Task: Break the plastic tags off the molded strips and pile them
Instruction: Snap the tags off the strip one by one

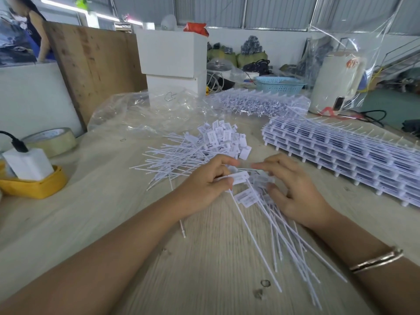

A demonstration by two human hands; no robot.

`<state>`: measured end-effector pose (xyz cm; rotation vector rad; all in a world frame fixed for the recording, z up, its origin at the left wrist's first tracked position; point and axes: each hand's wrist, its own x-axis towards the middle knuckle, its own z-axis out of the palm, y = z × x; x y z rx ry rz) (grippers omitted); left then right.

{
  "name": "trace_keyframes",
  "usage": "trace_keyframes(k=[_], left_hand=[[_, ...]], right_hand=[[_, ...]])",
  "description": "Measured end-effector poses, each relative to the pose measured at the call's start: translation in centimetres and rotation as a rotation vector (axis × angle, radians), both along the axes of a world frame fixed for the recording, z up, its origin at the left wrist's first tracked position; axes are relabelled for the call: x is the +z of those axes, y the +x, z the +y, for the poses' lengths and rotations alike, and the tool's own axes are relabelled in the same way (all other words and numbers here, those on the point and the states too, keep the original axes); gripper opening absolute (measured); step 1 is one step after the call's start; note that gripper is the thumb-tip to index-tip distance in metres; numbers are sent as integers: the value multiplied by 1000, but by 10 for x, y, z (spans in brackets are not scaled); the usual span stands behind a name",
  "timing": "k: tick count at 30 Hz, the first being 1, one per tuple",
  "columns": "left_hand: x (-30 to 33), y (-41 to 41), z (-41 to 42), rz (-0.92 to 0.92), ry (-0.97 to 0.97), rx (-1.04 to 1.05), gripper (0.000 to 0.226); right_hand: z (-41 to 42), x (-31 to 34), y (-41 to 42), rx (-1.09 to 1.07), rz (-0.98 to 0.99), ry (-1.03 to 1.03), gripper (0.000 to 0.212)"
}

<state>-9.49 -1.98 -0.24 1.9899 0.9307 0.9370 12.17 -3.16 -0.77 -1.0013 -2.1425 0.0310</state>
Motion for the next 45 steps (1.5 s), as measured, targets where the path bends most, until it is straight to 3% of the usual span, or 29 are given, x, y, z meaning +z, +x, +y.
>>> trace_keyframes(k=[4, 10, 15, 26, 30, 33, 35, 42, 45], left_hand=[[0, 7, -6, -128, -111, -65, 27], [1, 11, -8, -130, -172, -50, 12], [1, 6, -7, -40, -207, -80, 26], [0, 1, -3, 130, 65, -53, 24], [0, 2, -3, 151, 132, -72, 27], [-1, 3, -2, 191, 194, -75, 25], [0, 3, -2, 164, 196, -79, 23], [5, 8, -4, 10, 98, -115, 24], [5, 2, -6, -104, 37, -192, 24]], right_hand=[[-3, -2, -8, 22, -206, 210, 39], [-1, 0, -10, -35, -119, 464, 28], [-4, 3, -12, -57, -110, 446, 31], [-6, 3, -13, -27, -202, 312, 34], [-6, 2, -12, 34, -94, 190, 40], [-4, 0, -13, 73, -21, 124, 31], [-3, -2, -14, 98, 27, 68, 24], [-9, 3, -21, 165, 353, -211, 33], [-7, 6, -10, 62, 708, -339, 31]])
